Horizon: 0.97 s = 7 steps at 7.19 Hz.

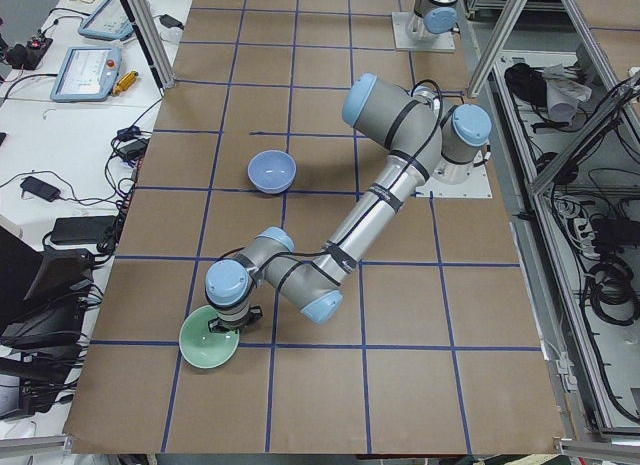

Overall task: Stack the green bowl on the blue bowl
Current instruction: 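Lift the green bowl with the left gripper toward the blue bowl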

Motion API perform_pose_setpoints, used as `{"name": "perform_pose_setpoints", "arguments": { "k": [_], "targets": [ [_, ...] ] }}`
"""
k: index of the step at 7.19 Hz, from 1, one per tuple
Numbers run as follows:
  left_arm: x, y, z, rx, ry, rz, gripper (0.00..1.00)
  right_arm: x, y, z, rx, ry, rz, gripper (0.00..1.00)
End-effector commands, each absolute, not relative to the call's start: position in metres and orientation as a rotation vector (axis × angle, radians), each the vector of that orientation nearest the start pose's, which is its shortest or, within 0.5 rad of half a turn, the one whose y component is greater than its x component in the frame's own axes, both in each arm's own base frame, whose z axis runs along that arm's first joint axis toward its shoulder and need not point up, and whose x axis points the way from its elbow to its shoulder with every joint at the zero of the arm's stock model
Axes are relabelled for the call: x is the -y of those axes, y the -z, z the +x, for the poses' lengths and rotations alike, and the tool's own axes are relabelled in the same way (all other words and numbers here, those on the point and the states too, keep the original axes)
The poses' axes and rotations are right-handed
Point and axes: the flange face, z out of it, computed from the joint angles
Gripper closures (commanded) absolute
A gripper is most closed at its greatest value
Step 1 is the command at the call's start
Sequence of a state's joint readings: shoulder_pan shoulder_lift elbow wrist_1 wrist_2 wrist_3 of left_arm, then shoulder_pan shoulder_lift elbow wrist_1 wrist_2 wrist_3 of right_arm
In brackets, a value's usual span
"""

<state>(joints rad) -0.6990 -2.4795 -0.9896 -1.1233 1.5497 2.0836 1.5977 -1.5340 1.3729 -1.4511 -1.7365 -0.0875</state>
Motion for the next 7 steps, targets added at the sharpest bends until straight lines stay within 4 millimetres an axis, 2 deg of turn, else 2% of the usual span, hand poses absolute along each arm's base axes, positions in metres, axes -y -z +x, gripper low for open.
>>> {"name": "perform_pose_setpoints", "arguments": {
  "k": [1,2,4,6,7],
  "targets": [
    [0.631,-0.234,0.526,-2.485,0.047,1.721,1.00,0.503,-0.556,0.130,-3.303,0.060,-0.182,0.00],
    [0.631,-0.249,0.512,-2.501,0.040,1.740,1.00,0.503,-0.556,0.131,-3.303,0.060,-0.184,0.00],
    [0.649,-0.306,0.448,-2.513,0.043,1.745,1.00,0.503,-0.556,0.130,-3.303,0.060,-0.182,0.00],
    [0.660,-0.349,0.371,-2.637,0.048,1.627,1.00,0.503,-0.556,0.131,-3.303,0.060,-0.184,0.00],
    [0.662,-0.360,0.328,-2.682,0.051,1.562,1.00,0.503,-0.556,0.131,-3.303,0.060,-0.184,0.00]
  ]
}}
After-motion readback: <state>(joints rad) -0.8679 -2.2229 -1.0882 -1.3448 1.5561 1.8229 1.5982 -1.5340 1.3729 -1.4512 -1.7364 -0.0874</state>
